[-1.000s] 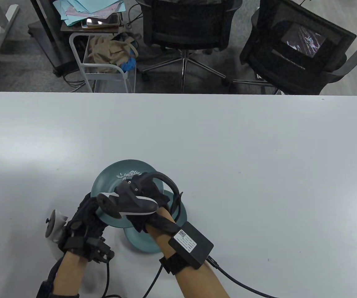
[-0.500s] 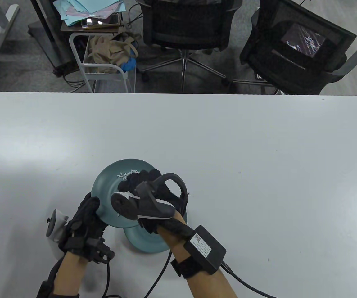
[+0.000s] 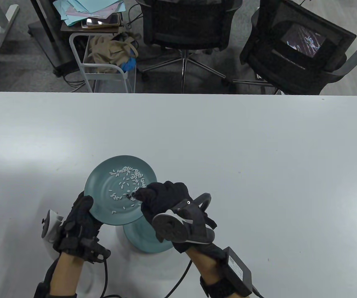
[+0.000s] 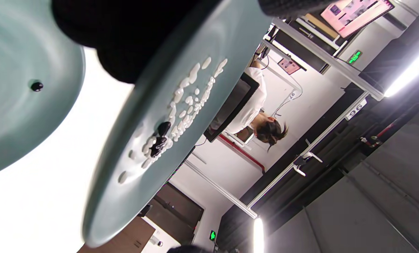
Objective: Pick coffee beans with hand pinch into plate
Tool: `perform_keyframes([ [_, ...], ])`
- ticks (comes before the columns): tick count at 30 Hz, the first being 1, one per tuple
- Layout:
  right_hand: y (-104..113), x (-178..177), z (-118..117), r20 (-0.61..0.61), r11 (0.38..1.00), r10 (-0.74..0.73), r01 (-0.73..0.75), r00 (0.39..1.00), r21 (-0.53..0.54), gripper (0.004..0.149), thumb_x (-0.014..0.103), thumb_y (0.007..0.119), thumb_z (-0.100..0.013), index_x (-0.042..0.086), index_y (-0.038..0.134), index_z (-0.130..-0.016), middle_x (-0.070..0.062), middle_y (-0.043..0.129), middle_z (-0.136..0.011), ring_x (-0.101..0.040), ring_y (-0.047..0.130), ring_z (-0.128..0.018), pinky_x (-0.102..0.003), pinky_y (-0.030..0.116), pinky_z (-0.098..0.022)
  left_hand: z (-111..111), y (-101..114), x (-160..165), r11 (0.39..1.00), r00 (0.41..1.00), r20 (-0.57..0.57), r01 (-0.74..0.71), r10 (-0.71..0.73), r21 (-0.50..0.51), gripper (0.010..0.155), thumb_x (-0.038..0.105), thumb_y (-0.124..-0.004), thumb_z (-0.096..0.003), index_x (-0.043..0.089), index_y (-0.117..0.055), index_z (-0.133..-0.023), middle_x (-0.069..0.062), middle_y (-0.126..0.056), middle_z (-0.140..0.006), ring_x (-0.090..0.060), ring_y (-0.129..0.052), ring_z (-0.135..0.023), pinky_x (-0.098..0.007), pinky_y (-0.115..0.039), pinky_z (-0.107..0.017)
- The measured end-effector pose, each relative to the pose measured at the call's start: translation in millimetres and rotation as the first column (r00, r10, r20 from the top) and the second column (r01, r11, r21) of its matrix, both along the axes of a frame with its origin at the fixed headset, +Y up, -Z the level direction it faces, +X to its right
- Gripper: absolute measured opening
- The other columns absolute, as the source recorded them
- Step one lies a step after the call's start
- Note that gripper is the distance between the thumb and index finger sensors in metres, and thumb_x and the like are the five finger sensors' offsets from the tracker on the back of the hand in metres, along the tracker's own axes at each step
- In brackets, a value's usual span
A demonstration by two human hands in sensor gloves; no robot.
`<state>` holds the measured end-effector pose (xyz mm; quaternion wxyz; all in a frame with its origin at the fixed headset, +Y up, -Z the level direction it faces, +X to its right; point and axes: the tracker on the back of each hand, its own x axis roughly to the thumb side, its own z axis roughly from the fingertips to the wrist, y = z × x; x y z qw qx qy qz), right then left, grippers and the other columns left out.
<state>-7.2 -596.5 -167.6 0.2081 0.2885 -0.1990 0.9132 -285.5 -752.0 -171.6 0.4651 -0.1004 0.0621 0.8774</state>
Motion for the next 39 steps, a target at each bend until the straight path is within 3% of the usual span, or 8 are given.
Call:
perform_keyframes([
  [9,-33.2,21.1,6.0,-0.034,0.993,-0.064,0.06,0.997,-0.103,0.036,0.036,0.081,-0.043,0.023,0.082,-0.077,-0.008,0.093,-0.071,-0.02,0.092,-0.043,-0.049,0.077,-0.042,2.3,-2.5,-9.0,1.0,0.999,-0.039,-0.006,0.006,-0.013,0.06,0.042,-0.063,-0.0503,0.023,-0.041,-0.102,-0.011,-0.07,-0.09,-0.036,-0.088,-0.06,-0.043,-0.078,-0.043],
  [14,-40.7,24.5,4.2,-0.014,0.99,-0.051,0.048,0.999,-0.136,0.036,0.034,0.08,-0.044,0.023,0.081,-0.079,-0.009,0.092,-0.074,-0.021,0.091,-0.045,-0.049,0.076,-0.044,2.3,-5.8,-11.2,1.0,0.999,-0.047,-0.005,0.004,-0.029,0.059,0.042,-0.063,-0.0504,0.023,-0.04,-0.102,-0.011,-0.069,-0.09,-0.037,-0.088,-0.06,-0.043,-0.078,-0.043],
  [39,-71.2,23.9,-15.7,-0.068,0.926,0.25,-0.26,0.966,-0.273,0.036,0.034,0.082,-0.044,0.022,0.082,-0.078,-0.009,0.091,-0.074,-0.022,0.092,-0.047,-0.051,0.075,-0.046,-2.1,-3.6,-5.3,0.999,1.0,-0.001,0.006,-0.006,-0.033,0.06,0.043,-0.062,-0.051,0.025,-0.037,-0.103,-0.009,-0.067,-0.093,-0.035,-0.086,-0.064,-0.042,-0.077,-0.046],
])
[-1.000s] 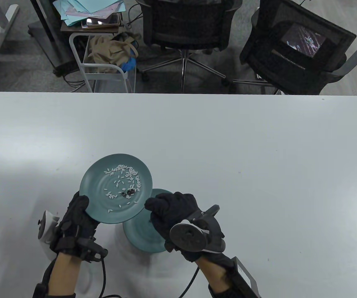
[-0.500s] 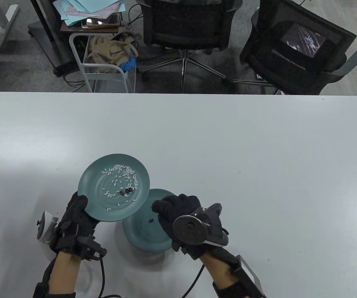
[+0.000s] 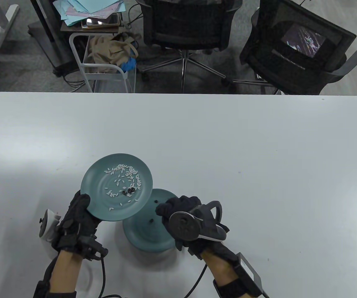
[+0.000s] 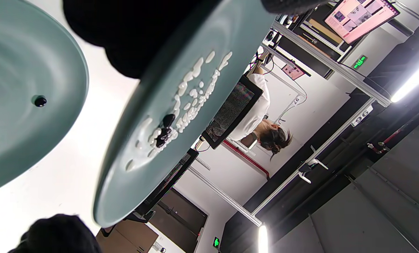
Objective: Pick coffee beans with hand pinch into plate
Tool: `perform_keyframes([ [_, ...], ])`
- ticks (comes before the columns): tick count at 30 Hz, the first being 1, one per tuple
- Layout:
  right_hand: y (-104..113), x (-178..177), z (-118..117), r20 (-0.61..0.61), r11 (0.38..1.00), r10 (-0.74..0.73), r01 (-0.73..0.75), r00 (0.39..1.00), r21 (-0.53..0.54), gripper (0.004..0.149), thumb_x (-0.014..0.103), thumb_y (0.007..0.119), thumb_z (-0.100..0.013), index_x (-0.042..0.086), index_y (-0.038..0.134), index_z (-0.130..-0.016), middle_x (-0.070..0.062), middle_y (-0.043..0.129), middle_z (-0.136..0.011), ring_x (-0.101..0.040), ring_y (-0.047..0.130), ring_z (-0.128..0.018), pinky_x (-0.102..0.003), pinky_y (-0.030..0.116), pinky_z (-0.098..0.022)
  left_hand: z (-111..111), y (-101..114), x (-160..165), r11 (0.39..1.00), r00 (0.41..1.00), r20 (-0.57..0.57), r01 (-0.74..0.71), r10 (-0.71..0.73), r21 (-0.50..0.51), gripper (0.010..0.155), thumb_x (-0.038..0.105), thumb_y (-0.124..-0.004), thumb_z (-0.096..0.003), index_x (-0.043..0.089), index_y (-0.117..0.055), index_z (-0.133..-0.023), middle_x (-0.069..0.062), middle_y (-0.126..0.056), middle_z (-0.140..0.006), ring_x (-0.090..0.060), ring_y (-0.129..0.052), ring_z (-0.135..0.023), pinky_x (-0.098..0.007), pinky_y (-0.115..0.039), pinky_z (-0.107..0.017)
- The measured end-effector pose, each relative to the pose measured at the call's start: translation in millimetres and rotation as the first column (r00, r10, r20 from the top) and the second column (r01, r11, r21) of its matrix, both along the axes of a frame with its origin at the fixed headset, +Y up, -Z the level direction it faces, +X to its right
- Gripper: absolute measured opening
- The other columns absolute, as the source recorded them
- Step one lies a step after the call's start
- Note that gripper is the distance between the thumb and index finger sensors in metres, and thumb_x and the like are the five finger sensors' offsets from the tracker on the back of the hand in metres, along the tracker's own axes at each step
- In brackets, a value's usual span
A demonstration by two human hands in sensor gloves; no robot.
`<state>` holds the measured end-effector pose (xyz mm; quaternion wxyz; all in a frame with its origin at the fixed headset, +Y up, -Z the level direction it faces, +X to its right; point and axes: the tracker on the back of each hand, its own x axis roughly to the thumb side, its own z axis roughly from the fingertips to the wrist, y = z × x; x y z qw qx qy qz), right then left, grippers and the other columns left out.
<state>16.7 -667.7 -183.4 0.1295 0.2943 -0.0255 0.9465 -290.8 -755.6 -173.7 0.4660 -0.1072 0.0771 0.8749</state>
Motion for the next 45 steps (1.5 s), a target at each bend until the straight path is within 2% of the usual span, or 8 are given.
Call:
perform_keyframes([
  [18,-1.1,5.0,2.4,0.056,0.998,0.066,-0.066,0.996,-0.006,0.036,0.035,0.085,-0.043,0.025,0.084,-0.078,-0.006,0.093,-0.073,-0.021,0.092,-0.047,-0.051,0.075,-0.046,0.2,-2.5,2.1,1.0,1.0,0.006,-0.017,0.017,0.011,0.06,0.043,-0.062,-0.0509,0.025,-0.038,-0.103,-0.01,-0.067,-0.092,-0.036,-0.086,-0.063,-0.042,-0.077,-0.046],
  [26,-1.2,7.5,1.3,0.079,1.0,0.031,-0.031,0.996,0.005,0.036,0.035,0.085,-0.043,0.025,0.084,-0.077,-0.006,0.092,-0.073,-0.022,0.092,-0.047,-0.051,0.075,-0.046,-0.1,-3.3,3.2,1.0,1.0,0.011,-0.012,0.012,0.008,0.06,0.043,-0.062,-0.0509,0.025,-0.038,-0.103,-0.01,-0.067,-0.092,-0.036,-0.086,-0.063,-0.042,-0.077,-0.045],
  [34,6.2,8.7,6.1,0.1,0.988,-0.07,0.055,0.993,0.144,0.036,0.034,0.084,-0.043,0.024,0.083,-0.077,-0.007,0.093,-0.073,-0.022,0.093,-0.047,-0.051,0.075,-0.045,-0.5,-3.0,6.7,1.0,1.0,0.024,-0.001,0.001,0.013,0.059,0.042,-0.062,-0.0506,0.025,-0.039,-0.102,-0.01,-0.068,-0.091,-0.036,-0.087,-0.062,-0.042,-0.078,-0.045],
  [37,17.2,8.6,12.6,0.086,0.963,-0.143,0.118,0.986,0.241,0.036,0.035,0.084,-0.043,0.024,0.083,-0.077,-0.007,0.093,-0.073,-0.022,0.093,-0.047,-0.05,0.076,-0.044,-0.6,-2.7,8.4,1.0,1.0,0.027,0.002,-0.003,0.014,0.059,0.042,-0.062,-0.0505,0.024,-0.039,-0.102,-0.01,-0.068,-0.091,-0.036,-0.087,-0.062,-0.042,-0.078,-0.045],
  [45,46.2,-1.7,25.5,0.06,0.942,-0.161,0.136,0.985,0.308,0.036,0.035,0.081,-0.044,0.024,0.08,-0.078,-0.009,0.091,-0.078,-0.025,0.093,-0.053,-0.052,0.074,-0.046,-1.1,-1.8,14.4,1.0,0.999,0.047,0.016,-0.017,0.02,0.06,0.042,-0.063,-0.0505,0.024,-0.039,-0.102,-0.01,-0.068,-0.091,-0.036,-0.087,-0.061,-0.042,-0.078,-0.044],
])
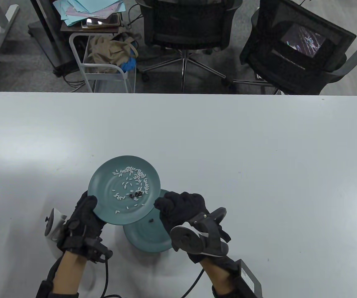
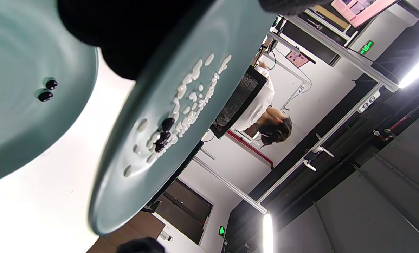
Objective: Pick coffee beans with hand pinch into plate
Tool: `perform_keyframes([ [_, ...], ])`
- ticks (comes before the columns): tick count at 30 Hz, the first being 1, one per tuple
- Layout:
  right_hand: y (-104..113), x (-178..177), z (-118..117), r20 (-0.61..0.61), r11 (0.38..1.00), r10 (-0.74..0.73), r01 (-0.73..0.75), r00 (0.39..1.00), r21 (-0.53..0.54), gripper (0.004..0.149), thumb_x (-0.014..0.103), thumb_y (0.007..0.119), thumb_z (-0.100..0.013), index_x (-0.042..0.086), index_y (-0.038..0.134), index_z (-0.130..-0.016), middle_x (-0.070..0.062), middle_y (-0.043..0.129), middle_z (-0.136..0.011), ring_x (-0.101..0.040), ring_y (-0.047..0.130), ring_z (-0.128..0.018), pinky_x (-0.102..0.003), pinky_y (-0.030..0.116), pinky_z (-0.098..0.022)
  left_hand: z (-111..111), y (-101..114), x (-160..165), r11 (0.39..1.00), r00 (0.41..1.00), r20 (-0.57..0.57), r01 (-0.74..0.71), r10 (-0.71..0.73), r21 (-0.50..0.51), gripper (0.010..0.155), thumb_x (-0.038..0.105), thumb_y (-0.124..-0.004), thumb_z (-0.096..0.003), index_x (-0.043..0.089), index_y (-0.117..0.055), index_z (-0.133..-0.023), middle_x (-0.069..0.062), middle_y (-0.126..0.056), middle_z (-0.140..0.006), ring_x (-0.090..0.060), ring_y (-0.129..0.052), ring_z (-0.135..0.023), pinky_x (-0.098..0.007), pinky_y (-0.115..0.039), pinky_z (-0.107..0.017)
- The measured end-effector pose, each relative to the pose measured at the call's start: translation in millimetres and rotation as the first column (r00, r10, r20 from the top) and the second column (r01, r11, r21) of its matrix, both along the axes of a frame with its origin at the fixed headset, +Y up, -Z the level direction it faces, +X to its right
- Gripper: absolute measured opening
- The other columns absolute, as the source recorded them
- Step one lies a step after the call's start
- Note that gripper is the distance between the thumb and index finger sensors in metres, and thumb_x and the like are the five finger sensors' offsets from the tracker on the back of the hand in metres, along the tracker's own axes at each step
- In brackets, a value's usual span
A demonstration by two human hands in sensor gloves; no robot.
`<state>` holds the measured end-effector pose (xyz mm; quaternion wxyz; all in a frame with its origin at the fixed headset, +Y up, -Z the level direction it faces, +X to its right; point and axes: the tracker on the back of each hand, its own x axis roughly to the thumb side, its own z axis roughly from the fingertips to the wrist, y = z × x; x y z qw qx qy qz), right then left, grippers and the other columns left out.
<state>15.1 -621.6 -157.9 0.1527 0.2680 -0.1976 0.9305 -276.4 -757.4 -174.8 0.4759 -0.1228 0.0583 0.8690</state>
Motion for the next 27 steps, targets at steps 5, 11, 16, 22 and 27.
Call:
perform_keyframes([
  [5,27.6,-19.4,-7.7,0.01,1.0,-0.02,0.02,1.0,0.008,0.039,0.037,0.083,-0.044,0.025,0.079,-0.08,-0.01,0.092,-0.081,-0.026,0.094,-0.055,-0.052,0.074,-0.046,0.3,0.3,3.7,1.0,1.0,0.011,0.008,-0.008,0.002,0.06,0.042,-0.063,-0.0503,0.024,-0.04,-0.102,-0.01,-0.069,-0.09,-0.036,-0.087,-0.061,-0.042,-0.078,-0.044],
  [11,49.5,-57.6,-27.5,0.059,0.997,0.067,-0.064,0.996,-0.045,0.046,0.043,0.084,-0.043,0.026,0.076,-0.084,-0.011,0.09,-0.084,-0.029,0.092,-0.059,-0.054,0.072,-0.047,0.1,-2.3,4.8,1.0,1.0,0.014,0.011,-0.011,-0.012,0.06,0.042,-0.063,-0.0503,0.024,-0.04,-0.102,-0.01,-0.069,-0.09,-0.036,-0.087,-0.061,-0.042,-0.078,-0.044],
  [16,35.1,-77.5,-25.4,0.052,0.972,0.229,-0.231,0.972,0.04,0.047,0.042,0.084,-0.044,0.03,0.075,-0.088,-0.009,0.092,-0.083,-0.028,0.092,-0.06,-0.054,0.072,-0.048,0.0,-3.2,5.1,1.0,1.0,0.01,0.017,-0.016,-0.019,0.059,0.041,-0.063,-0.05,0.025,-0.04,-0.102,-0.01,-0.069,-0.09,-0.036,-0.087,-0.061,-0.043,-0.078,-0.044],
  [22,13.7,-84.8,-33.9,0.036,0.926,0.376,-0.374,0.926,-0.042,0.042,0.039,0.086,-0.043,0.028,0.081,-0.083,-0.008,0.092,-0.085,-0.028,0.091,-0.063,-0.054,0.071,-0.05,0.0,-3.9,7.2,0.999,0.999,0.02,0.03,-0.03,-0.018,0.059,0.041,-0.063,-0.0499,0.024,-0.04,-0.102,-0.01,-0.069,-0.09,-0.036,-0.087,-0.061,-0.043,-0.078,-0.044],
  [27,1.5,-86.6,-38.6,0.001,0.877,0.475,-0.472,0.88,-0.091,0.04,0.036,0.088,-0.042,0.027,0.083,-0.081,-0.007,0.095,-0.081,-0.027,0.093,-0.06,-0.054,0.071,-0.05,-0.2,-4.9,9.2,0.999,0.999,0.032,0.041,-0.04,-0.019,0.059,0.04,-0.064,-0.0496,0.024,-0.04,-0.102,-0.01,-0.07,-0.09,-0.037,-0.088,-0.06,-0.043,-0.078,-0.043],
])
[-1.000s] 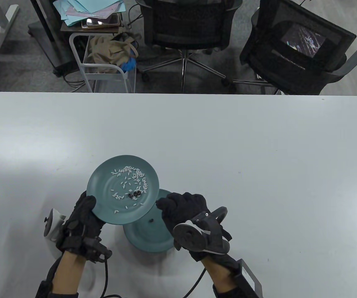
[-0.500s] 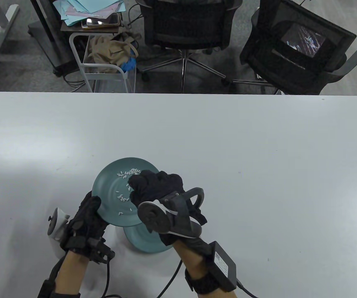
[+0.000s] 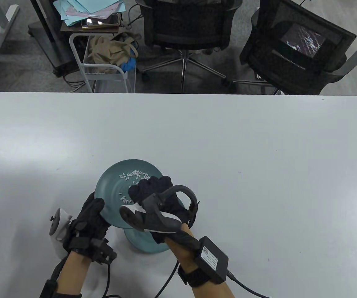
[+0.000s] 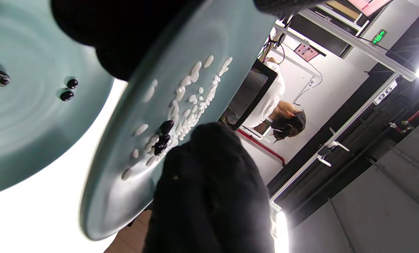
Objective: Pick coffee beans with hand pinch into plate
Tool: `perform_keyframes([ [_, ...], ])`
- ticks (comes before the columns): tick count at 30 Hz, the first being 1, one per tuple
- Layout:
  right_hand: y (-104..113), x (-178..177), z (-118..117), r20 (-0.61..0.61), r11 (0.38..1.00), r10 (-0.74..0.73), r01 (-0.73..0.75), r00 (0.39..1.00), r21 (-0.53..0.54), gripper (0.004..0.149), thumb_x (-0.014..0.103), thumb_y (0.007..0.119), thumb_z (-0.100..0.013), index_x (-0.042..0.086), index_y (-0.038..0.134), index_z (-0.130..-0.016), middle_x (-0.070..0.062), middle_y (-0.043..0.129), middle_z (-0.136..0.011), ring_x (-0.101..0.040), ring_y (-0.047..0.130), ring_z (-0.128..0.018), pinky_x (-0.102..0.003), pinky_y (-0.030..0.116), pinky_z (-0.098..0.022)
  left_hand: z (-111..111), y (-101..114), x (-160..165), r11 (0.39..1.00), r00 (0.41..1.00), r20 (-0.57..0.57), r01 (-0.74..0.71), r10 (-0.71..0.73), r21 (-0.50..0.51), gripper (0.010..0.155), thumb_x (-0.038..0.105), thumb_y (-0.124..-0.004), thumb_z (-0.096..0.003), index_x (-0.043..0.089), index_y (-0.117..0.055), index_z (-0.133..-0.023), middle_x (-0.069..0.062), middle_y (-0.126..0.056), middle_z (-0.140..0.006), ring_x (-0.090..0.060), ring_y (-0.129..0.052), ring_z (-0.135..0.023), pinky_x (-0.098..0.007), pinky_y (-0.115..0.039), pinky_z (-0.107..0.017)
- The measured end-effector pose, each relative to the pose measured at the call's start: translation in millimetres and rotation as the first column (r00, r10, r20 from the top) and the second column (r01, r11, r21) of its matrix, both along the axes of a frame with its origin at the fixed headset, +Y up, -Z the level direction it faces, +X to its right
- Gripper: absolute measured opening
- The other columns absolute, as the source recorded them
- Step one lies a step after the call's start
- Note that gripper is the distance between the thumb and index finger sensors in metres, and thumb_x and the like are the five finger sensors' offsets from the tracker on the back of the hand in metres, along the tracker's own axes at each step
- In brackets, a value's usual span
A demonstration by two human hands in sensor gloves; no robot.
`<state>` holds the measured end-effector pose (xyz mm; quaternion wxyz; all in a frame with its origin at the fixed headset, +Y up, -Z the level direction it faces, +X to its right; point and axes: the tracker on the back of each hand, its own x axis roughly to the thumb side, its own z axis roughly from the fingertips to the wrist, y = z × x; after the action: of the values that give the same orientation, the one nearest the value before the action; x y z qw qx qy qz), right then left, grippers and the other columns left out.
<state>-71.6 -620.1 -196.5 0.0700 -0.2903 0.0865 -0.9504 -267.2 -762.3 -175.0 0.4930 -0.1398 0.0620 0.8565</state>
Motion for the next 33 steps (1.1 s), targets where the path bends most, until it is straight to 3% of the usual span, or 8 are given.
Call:
perform_keyframes([
  [12,-13.2,-2.2,-4.2,-0.026,0.999,0.014,-0.015,1.0,-0.037,0.035,0.033,0.089,-0.041,0.026,0.087,-0.076,-0.007,0.097,-0.077,-0.024,0.095,-0.055,-0.052,0.075,-0.047,0.1,-1.8,-0.7,1.0,1.0,-0.008,0.022,-0.022,-0.007,0.059,0.039,-0.066,-0.0491,0.021,-0.043,-0.101,-0.012,-0.073,-0.089,-0.038,-0.089,-0.058,-0.044,-0.079,-0.041],
  [26,-15.4,0.9,-7.1,-0.029,0.993,-0.026,0.023,0.999,-0.12,0.038,0.034,0.087,-0.042,0.024,0.081,-0.078,-0.007,0.095,-0.073,-0.021,0.092,-0.048,-0.051,0.075,-0.047,1.1,-1.1,-0.5,1.0,1.0,-0.011,0.026,-0.026,-0.013,0.059,0.04,-0.066,-0.0488,0.02,-0.046,-0.101,-0.013,-0.075,-0.087,-0.038,-0.09,-0.056,-0.043,-0.079,-0.04],
  [33,-18.0,0.9,-8.1,-0.029,0.99,-0.009,0.005,1.0,-0.143,0.036,0.032,0.088,-0.042,0.025,0.084,-0.077,-0.008,0.095,-0.075,-0.023,0.093,-0.052,-0.052,0.075,-0.048,1.3,-1.2,-1.1,0.999,0.999,-0.016,0.043,-0.044,-0.022,0.059,0.04,-0.067,-0.0486,0.02,-0.047,-0.1,-0.013,-0.075,-0.087,-0.039,-0.09,-0.055,-0.044,-0.08,-0.039],
])
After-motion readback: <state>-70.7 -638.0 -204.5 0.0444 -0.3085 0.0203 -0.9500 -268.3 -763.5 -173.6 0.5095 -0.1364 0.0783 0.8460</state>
